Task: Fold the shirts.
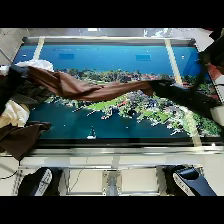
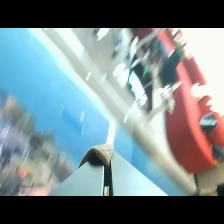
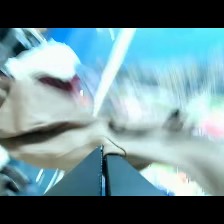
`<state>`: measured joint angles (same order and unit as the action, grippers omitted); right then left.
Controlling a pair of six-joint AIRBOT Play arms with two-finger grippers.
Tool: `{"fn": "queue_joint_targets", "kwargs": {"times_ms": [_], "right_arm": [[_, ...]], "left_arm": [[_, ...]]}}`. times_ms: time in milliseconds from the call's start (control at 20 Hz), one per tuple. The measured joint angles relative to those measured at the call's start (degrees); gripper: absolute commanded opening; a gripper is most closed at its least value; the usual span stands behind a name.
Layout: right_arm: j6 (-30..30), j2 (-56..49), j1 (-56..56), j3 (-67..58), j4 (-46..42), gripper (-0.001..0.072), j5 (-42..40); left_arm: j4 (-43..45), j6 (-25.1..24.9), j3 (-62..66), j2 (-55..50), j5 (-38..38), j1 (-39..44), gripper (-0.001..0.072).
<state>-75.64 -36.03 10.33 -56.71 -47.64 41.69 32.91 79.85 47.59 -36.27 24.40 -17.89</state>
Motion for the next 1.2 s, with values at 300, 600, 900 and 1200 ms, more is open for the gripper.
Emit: {"fn": "queue_joint_targets", "kwargs": {"times_ms": [300,600,900,1200], "right_arm": [[-4.7,12.2,0.0,-20.0,-13.9,0.0012,3.9],[-10.4,3.7,0.0,-26.1,-31.4,0.0012,10.5],[-11.6,-24.1,0.0,-26.9,-38.0,0.0014,7.2],[-15.2,-52.3,-0.7,-29.6,-38.7,0.0016,-10.1]], "left_arm": [[-0.1,2.7,2.1,24.7,1.9,-10.0,0.0011],[-1.5,2.4,4.6,16.6,11.1,-11.3,0.0011],[-4.8,-8.1,5.0,-14.1,7.3,3.4,0.0011],[-5.2,-11.0,16.1,-45.9,-9.9,12.4,0.0013]]}}
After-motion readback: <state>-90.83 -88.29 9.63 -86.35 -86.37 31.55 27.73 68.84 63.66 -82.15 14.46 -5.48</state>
